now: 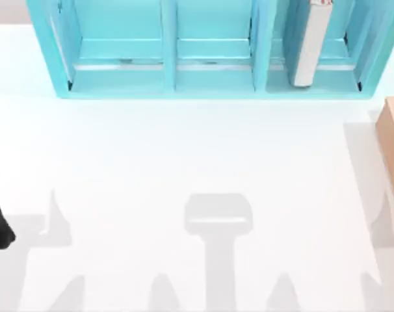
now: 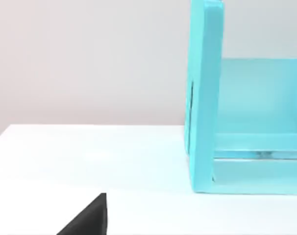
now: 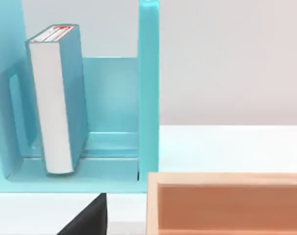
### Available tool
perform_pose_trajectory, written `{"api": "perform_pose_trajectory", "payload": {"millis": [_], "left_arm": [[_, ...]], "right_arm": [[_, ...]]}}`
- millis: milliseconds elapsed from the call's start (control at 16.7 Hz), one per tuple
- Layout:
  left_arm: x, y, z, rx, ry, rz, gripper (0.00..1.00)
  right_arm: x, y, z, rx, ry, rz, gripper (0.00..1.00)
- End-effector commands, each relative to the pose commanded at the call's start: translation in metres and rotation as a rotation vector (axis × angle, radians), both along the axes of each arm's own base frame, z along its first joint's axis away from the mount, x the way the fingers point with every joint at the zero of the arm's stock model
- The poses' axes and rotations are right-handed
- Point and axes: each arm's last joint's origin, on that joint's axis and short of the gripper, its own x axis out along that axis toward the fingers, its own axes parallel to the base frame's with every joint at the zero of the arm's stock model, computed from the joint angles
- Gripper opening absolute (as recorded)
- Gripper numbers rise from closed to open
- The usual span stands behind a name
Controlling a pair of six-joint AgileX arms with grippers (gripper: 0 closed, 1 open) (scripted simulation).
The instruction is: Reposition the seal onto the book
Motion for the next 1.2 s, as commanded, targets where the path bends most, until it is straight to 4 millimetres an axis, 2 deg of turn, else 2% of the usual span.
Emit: {"api": "perform_pose_trajectory", "payload": {"millis": [180, 300, 480, 660, 840, 960, 1080, 1200], "left_arm": [[0.000, 0.000, 0.000, 0.000, 0.000, 0.000, 1.00], [0.000, 0.000, 0.000, 0.000, 0.000, 0.000, 1.00], [0.000, 0.000, 0.000, 0.000, 0.000, 0.000, 1.00], [0.000, 0.000, 0.000, 0.000, 0.000, 0.000, 1.00], [0.000, 0.000, 0.000, 0.000, 0.000, 0.000, 1.00], [0.000, 0.000, 0.000, 0.000, 0.000, 0.000, 1.00], [0.000, 0.000, 0.000, 0.000, 0.000, 0.000, 1.00], [0.000, 0.000, 0.000, 0.000, 0.000, 0.000, 1.00]], "right_arm": [[0.000, 0.000, 0.002, 0.000, -0.004, -0.001, 1.00], [0.001, 0.001, 0.011, 0.001, -0.023, -0.006, 1.00], [0.007, 0.003, 0.033, 0.004, -0.063, -0.017, 1.00], [0.023, 0.008, 0.061, 0.007, -0.097, -0.027, 1.00], [0.055, 0.019, 0.083, 0.008, -0.100, -0.033, 1.00], [0.084, 0.030, 0.089, 0.008, -0.078, -0.035, 1.00], [0.118, 0.045, 0.086, 0.005, -0.047, -0.038, 1.00], [0.152, 0.063, 0.072, 0.002, -0.011, -0.041, 1.00]]}}
